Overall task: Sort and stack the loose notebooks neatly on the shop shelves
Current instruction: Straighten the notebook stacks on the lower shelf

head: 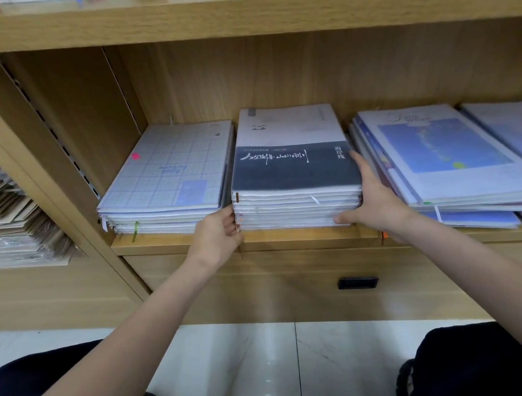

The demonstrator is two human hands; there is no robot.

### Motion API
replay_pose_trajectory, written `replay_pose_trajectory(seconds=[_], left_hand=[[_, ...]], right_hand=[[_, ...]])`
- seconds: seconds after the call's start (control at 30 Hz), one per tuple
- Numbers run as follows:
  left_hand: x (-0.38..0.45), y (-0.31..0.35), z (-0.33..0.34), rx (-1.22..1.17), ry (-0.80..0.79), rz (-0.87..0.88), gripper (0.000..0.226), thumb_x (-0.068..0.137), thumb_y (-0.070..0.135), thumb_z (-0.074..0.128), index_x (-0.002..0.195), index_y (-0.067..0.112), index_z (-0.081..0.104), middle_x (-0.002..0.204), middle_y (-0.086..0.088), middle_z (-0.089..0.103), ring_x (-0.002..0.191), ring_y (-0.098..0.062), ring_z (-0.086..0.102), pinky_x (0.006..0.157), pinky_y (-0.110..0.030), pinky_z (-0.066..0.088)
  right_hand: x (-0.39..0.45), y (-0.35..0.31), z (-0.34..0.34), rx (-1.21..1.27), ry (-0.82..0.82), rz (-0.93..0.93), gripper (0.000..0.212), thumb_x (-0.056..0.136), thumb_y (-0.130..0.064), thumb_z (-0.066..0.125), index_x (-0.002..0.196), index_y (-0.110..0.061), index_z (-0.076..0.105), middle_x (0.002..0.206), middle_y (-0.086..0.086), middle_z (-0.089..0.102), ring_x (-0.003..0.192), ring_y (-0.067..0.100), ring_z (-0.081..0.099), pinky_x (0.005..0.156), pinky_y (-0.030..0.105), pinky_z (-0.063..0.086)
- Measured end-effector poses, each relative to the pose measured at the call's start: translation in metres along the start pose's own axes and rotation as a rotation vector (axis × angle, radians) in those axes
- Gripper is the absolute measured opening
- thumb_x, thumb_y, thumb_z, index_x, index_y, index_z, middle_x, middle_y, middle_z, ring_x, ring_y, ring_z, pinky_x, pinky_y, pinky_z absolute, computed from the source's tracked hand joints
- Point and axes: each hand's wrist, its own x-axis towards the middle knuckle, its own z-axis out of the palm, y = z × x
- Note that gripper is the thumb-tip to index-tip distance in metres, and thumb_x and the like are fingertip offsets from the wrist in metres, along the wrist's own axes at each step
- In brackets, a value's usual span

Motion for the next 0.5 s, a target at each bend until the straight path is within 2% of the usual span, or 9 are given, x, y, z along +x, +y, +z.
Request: replay_pose_trajectory(seconds=[0.07, 0.17, 0.23, 0.3, 0.37, 0.43, 0.5], left_hand=[[0.0, 0.0, 0.0, -0.016, -0.009, -0.006, 0.054, 0.083, -0.015, 0.054, 0.134, 0.001, 0.045, 0.128, -0.016, 0.055, 0.119, -0.025, 0.054, 0.101, -0.024, 0.038], [0.0, 0.0, -0.001, -0.043, -0.01, -0.017, 0.057, 0.083, -0.016, 0.054, 0.136, 0.001, 0.042, 0.129, -0.016, 0.054, 0.121, -0.027, 0.052, 0.103, -0.027, 0.038], [0.0, 0.002, -0.003, -0.062, -0.003, -0.032, 0.058, 0.084, -0.015, 0.054, 0.138, 0.001, 0.04, 0.129, -0.017, 0.054, 0.12, -0.026, 0.053, 0.1, -0.023, 0.039], [0.001, 0.007, -0.005, -0.035, -0.011, -0.014, 0.057, 0.084, -0.014, 0.055, 0.137, 0.001, 0.041, 0.126, -0.015, 0.057, 0.111, -0.022, 0.057, 0.096, -0.022, 0.041], [0.001, 0.013, -0.006, -0.017, -0.031, 0.019, 0.055, 0.084, -0.011, 0.056, 0.135, 0.005, 0.044, 0.122, -0.013, 0.061, 0.1, -0.019, 0.06, 0.097, -0.028, 0.044], [0.0, 0.02, -0.007, -0.016, -0.04, 0.046, 0.055, 0.085, -0.007, 0.057, 0.134, 0.013, 0.043, 0.117, -0.006, 0.062, 0.101, -0.019, 0.061, 0.097, -0.032, 0.046], [-0.003, 0.026, -0.007, -0.045, -0.038, 0.081, 0.052, 0.088, -0.003, 0.056, 0.134, 0.014, 0.043, 0.117, 0.0, 0.059, 0.108, -0.018, 0.057, 0.1, -0.032, 0.043]], right_hand=[[0.0, 0.0, 0.001, 0.101, -0.011, 0.015, 0.115, 0.07, 0.005, 0.076, 0.148, -0.036, 0.003, 0.151, 0.001, 0.028, 0.135, 0.024, 0.034, 0.11, 0.041, 0.034], [-0.001, 0.001, 0.0, 0.142, -0.019, 0.017, 0.114, 0.071, 0.007, 0.075, 0.148, -0.037, 0.004, 0.154, -0.003, 0.021, 0.137, 0.02, 0.027, 0.11, 0.034, 0.031], [-0.001, 0.001, 0.0, 0.133, -0.022, 0.011, 0.113, 0.071, 0.006, 0.075, 0.148, -0.037, 0.004, 0.155, -0.003, 0.018, 0.139, 0.021, 0.025, 0.111, 0.035, 0.03], [0.0, 0.001, 0.0, 0.123, -0.024, 0.016, 0.114, 0.071, 0.005, 0.076, 0.148, -0.038, 0.004, 0.155, -0.001, 0.019, 0.139, 0.022, 0.025, 0.112, 0.039, 0.03], [0.001, 0.001, -0.001, 0.126, -0.024, 0.027, 0.113, 0.07, 0.002, 0.077, 0.148, -0.037, 0.005, 0.154, -0.001, 0.022, 0.138, 0.022, 0.027, 0.111, 0.041, 0.032], [0.004, 0.001, -0.004, 0.138, -0.004, 0.036, 0.111, 0.069, -0.004, 0.08, 0.149, -0.033, 0.008, 0.152, -0.002, 0.027, 0.137, 0.022, 0.03, 0.111, 0.043, 0.032], [0.007, -0.001, -0.007, 0.145, 0.023, 0.027, 0.106, 0.07, -0.009, 0.081, 0.15, -0.025, 0.014, 0.15, -0.001, 0.031, 0.137, 0.021, 0.031, 0.112, 0.036, 0.029]])
